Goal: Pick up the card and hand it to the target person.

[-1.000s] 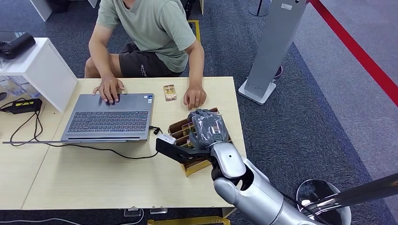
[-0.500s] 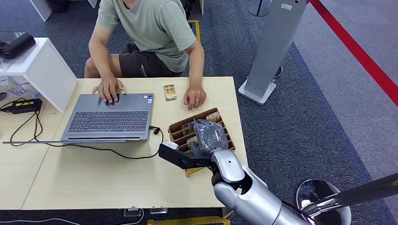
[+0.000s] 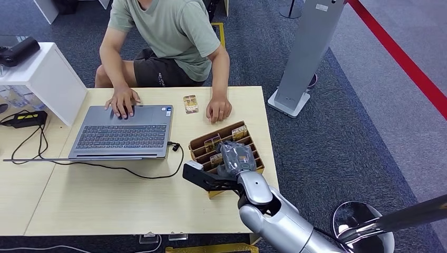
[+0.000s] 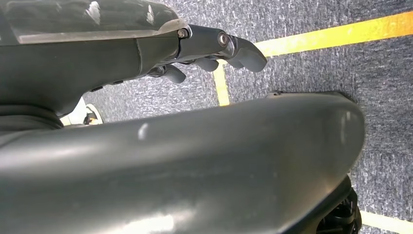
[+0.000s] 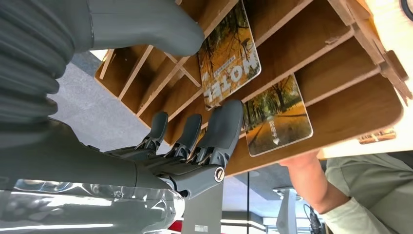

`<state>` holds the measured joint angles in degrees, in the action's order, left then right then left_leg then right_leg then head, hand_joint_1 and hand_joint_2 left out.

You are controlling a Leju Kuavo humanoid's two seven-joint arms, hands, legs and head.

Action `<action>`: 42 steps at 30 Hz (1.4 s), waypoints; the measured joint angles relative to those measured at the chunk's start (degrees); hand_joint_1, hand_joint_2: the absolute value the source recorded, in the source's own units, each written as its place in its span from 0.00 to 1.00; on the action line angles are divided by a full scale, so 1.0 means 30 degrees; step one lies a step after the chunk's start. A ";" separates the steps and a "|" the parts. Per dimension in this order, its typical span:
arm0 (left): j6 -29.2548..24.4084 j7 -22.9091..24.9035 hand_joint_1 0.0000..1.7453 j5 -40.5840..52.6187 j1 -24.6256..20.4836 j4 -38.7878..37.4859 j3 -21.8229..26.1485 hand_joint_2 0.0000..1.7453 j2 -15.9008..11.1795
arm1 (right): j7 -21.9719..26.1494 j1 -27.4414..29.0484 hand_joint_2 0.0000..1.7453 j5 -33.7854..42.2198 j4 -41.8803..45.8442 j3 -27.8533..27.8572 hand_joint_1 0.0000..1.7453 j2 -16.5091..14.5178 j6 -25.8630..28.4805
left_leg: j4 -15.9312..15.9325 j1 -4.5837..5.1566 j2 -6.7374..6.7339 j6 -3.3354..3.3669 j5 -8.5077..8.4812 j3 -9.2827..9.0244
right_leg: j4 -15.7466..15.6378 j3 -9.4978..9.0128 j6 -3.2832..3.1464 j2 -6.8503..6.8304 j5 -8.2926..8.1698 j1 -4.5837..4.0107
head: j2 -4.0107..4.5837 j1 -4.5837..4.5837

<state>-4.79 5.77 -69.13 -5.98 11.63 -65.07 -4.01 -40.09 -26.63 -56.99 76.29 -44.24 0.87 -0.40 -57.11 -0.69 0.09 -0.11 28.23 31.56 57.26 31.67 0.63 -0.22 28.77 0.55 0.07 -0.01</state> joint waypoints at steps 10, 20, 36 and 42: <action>0.0004 0.0000 0.00 0.0100 0.0001 0.0000 -0.0109 0.00 0.0022 | 0.0000 0.0106 1.00 -0.0135 -0.0559 0.0020 0.42 -0.0086 -0.0111 | 0.0000 0.0000 -0.0001 0.0000 0.0000 -0.0004 | -0.0001 -0.0001 0.0000 0.0000 0.0000 0.0000 | 0.0000 0.0004; 0.0089 0.0002 0.00 0.0209 0.0002 0.0000 -0.0281 0.00 0.0040 | 0.0000 0.0243 1.00 -0.0390 -0.0563 0.0126 0.76 -0.0108 -0.0142 | -0.0001 0.0000 -0.0002 0.0000 0.0000 -0.0009 | -0.0002 -0.0002 0.0000 0.0000 0.0000 0.0000 | 0.0000 0.0007; 0.0086 0.0058 0.00 0.0547 0.0000 0.0000 -0.0333 0.00 0.0045 | 0.0011 0.0298 1.00 -0.0514 -0.0534 0.0306 0.73 -0.0124 -0.0410 | -0.0001 0.0000 -0.0003 0.0000 0.0000 -0.0029 | -0.0003 -0.0017 0.0000 0.0002 0.0000 0.0000 | 0.0000 0.0002; -0.0042 0.0117 0.00 0.0674 -0.0005 0.0000 -0.0701 0.00 0.0045 | 0.0022 0.0325 1.00 -0.0413 -0.0503 0.0404 0.73 -0.0151 -0.0392 | -0.0001 0.0000 -0.0003 0.0000 0.0000 -0.0028 | -0.0003 -0.0018 0.0000 0.0002 0.0000 0.0000 | 0.0000 0.0011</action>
<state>-4.91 6.12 -67.11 -6.00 11.63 -67.17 -3.87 -40.02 -25.66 -58.23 74.78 -43.03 0.42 -1.58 -57.12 -0.69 0.08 -0.11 28.23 31.48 57.25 31.62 0.63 -0.21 28.77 0.55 0.07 0.02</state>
